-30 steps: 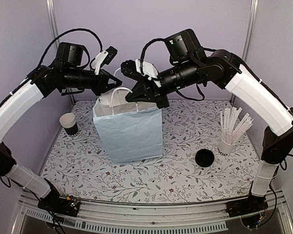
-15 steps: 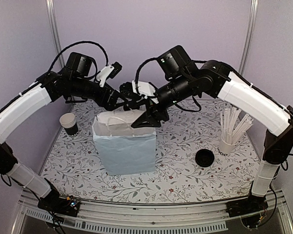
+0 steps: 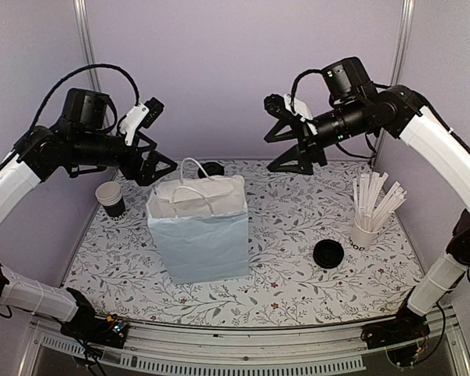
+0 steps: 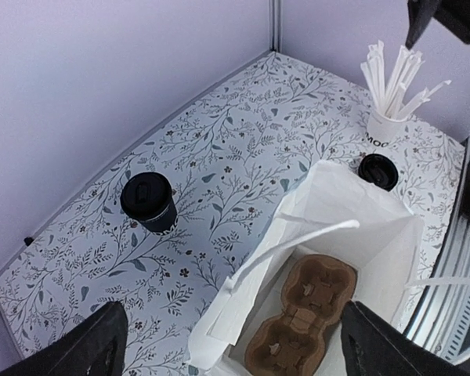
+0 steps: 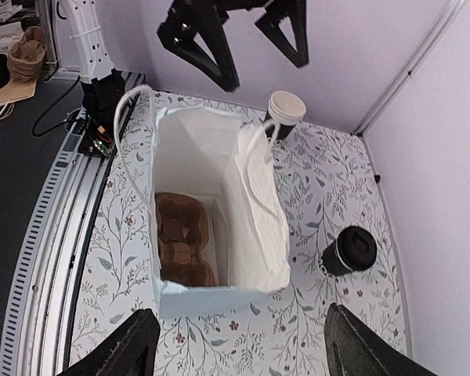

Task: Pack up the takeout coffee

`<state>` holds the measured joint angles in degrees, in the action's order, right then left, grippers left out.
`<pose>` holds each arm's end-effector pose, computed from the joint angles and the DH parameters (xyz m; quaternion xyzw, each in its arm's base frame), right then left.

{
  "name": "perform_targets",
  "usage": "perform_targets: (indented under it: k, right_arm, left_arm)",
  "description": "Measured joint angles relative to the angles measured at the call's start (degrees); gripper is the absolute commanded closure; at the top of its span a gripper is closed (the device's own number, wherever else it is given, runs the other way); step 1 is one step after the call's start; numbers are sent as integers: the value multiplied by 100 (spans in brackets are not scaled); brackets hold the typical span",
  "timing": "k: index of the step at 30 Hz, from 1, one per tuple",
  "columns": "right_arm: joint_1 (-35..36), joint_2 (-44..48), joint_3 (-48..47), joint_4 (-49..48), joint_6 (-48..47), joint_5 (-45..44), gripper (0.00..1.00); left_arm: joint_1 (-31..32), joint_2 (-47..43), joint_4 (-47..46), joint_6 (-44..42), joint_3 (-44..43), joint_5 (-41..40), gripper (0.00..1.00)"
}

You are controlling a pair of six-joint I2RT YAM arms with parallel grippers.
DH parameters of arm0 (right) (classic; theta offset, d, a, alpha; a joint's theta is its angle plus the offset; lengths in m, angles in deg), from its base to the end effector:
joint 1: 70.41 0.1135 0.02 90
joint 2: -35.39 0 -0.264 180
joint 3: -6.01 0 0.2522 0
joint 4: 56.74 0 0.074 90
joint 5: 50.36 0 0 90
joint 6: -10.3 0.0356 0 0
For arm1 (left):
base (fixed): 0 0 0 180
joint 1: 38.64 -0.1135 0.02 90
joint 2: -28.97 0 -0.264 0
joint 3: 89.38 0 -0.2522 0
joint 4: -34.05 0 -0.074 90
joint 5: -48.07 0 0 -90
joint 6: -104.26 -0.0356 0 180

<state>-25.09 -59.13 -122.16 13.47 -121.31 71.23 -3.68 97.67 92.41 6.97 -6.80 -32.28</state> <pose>0.2220 0.2510 0.4543 -0.6801 0.5396 0.2570 0.4246 0.1934 -0.1425 0.4267 0.3499 0.7883 -0.1904 0.4690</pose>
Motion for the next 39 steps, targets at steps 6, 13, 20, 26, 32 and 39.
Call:
perform_targets:
  k: [6,13,20,26,32,39]
  right_arm:
    - [-643,352,1244,-164,44,153,26]
    - [-691,348,1982,-208,114,59,27]
    - [-752,308,1980,-293,131,48,29]
    - [-785,205,1982,-295,131,17,29]
    - [-918,164,2000,-343,131,-74,29]
    - [-962,48,2033,-424,133,-129,30]
  left_arm:
    - [-42,621,339,-229,37,7,11]
    - [-98,1272,485,-540,35,-131,37]
    - [-153,1637,461,-708,-42,254,100]
    - [-79,1733,522,-678,-201,555,100]
    - [713,1506,590,-455,-264,35,100]
    - [1906,1187,592,4,-168,-662,100]
